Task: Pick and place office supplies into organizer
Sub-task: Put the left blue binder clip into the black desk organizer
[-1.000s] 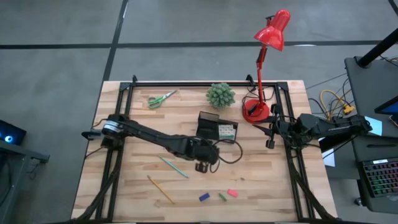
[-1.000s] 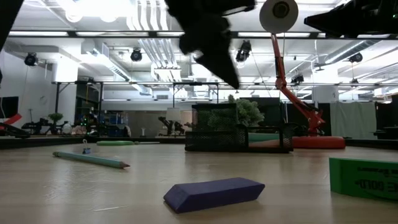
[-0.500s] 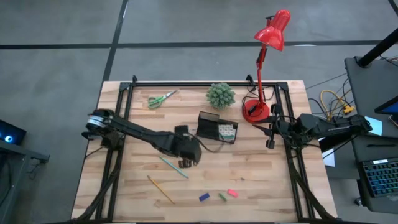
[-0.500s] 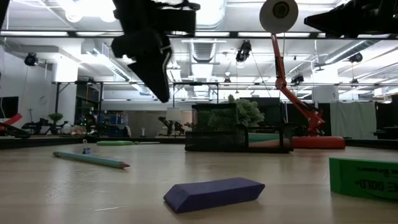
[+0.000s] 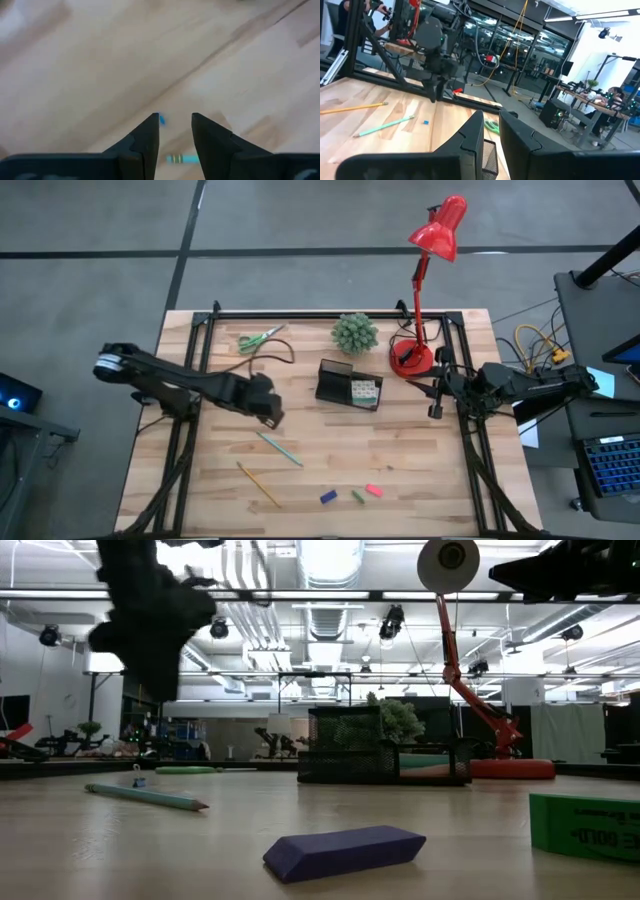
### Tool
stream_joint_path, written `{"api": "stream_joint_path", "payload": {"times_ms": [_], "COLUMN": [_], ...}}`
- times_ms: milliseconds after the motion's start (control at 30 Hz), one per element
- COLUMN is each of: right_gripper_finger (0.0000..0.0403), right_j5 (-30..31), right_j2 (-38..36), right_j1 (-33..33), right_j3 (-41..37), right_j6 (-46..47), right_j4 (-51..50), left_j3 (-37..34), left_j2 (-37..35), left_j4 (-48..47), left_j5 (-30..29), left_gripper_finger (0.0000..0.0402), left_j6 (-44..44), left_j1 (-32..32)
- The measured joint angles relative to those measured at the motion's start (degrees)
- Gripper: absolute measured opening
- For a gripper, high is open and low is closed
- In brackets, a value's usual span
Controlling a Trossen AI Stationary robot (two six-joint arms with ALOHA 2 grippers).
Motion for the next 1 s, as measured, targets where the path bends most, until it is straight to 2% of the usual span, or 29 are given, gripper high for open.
{"api": "stream_joint_path", "payload": {"times_ms": [133, 267, 400, 667, 1000], "right_gripper_finger": [0.0052, 0.0052, 0.0052, 0.0052, 0.0052], "right_j5": [0.00, 0.01, 0.00, 0.02, 0.00], "right_j2": [-0.02, 0.00, 0.00, 0.02, 0.00], "right_j1": [0.00, 0.00, 0.00, 0.00, 0.00], "right_j3": [0.00, 0.00, 0.00, 0.00, 0.00], "right_j6": [0.01, 0.00, 0.00, -0.04, -0.05], "right_j4": [0.00, 0.02, 0.00, 0.01, -0.02], "left_j3": [-3.07, -3.74, -3.88, -4.22, -5.34], "left_j2": [-3.42, -3.95, -1.91, 3.98, 7.02], "left_j4": [0.61, 0.73, 0.92, 0.99, 4.12], "left_j5": [4.08, 3.98, 2.58, 3.99, 4.41], "left_gripper_finger": [0.0102, 0.0102, 0.0102, 0.0102, 0.0103], "left_j6": [-5.56, -7.01, -6.98, -6.96, -6.86], "left_j1": [0.07, 0.12, 0.12, 0.12, 0.12]}}
